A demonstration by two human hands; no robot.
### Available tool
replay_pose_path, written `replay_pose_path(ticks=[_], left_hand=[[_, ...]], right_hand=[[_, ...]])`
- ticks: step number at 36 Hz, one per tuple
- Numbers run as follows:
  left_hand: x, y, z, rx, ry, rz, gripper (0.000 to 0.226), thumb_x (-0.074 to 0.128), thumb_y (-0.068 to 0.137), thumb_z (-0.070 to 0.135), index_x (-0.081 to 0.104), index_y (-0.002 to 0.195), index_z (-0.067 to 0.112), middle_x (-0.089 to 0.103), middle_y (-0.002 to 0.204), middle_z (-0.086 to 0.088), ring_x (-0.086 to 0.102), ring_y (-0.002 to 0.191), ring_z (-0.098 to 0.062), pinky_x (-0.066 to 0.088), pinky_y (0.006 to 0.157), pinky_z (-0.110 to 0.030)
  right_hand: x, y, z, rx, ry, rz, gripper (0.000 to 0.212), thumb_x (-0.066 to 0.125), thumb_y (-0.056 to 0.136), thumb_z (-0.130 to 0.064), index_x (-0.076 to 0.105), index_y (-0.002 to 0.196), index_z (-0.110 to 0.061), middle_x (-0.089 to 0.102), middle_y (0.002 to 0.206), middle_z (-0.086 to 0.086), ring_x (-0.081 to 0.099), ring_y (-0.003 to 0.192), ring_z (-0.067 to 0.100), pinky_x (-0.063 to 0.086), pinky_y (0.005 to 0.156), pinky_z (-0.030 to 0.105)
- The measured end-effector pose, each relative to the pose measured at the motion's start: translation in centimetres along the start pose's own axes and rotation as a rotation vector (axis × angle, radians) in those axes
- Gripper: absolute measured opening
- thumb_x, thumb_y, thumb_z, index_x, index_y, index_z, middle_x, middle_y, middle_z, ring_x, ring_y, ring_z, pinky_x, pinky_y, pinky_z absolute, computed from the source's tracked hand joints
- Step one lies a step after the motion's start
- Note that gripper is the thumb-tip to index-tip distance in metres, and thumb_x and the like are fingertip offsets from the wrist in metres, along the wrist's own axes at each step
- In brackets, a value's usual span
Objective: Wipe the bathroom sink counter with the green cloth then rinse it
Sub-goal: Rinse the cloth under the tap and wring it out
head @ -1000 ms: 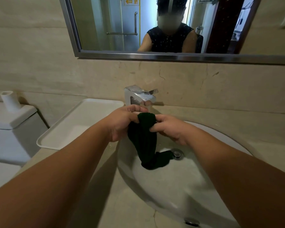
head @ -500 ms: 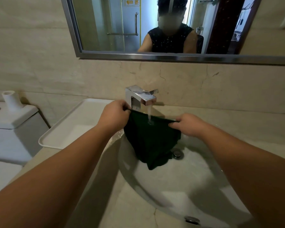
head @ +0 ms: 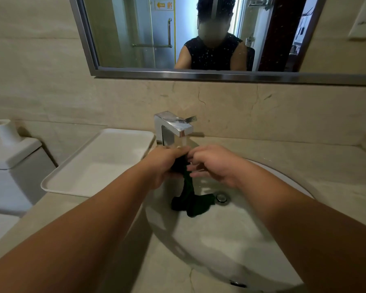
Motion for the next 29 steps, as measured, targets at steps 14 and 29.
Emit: replay_pose_path(ticks=[14, 29], left_hand=[[-0.2, -1.0, 1.3, -0.028, -0.424, 0.156, 0.025, 0.05, 0.104, 0.01, 0.058, 0.126, 0.001, 0.071, 0.118, -0.024, 0.072, 0.105, -0.037, 0.056, 0.06, -0.032], [-2.9, -1.2, 1.0, 0.104, -0.477, 0.385, 0.016, 0.049, 0.095, 0.006, 0.065, 0.097, 0.009, 0.069, 0.098, -0.017, 0.068, 0.09, -0.032, 0.061, 0.091, -0.05]], right_hand=[[0.7, 1.1, 4.2, 0.009, -0.231, 0.005, 0.048, 0.08, 0.078, -0.019, 0.064, 0.123, -0.026, 0.075, 0.108, 0.003, 0.072, 0.102, 0.025, 0.057, 0.087, 0.041], [-1.9, 3.2, 11.0, 0.234, -0.497, 0.078, 0.033, 0.074, 0.088, -0.024, 0.067, 0.117, -0.009, 0.077, 0.096, 0.017, 0.076, 0.089, 0.035, 0.062, 0.089, 0.053]])
Point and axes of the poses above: each hand's wrist, its own y-axis towards the middle knuckle, its own x-axis out of the palm, z = x × y, the point moved 2 cm from there along y, towards the middle knuckle
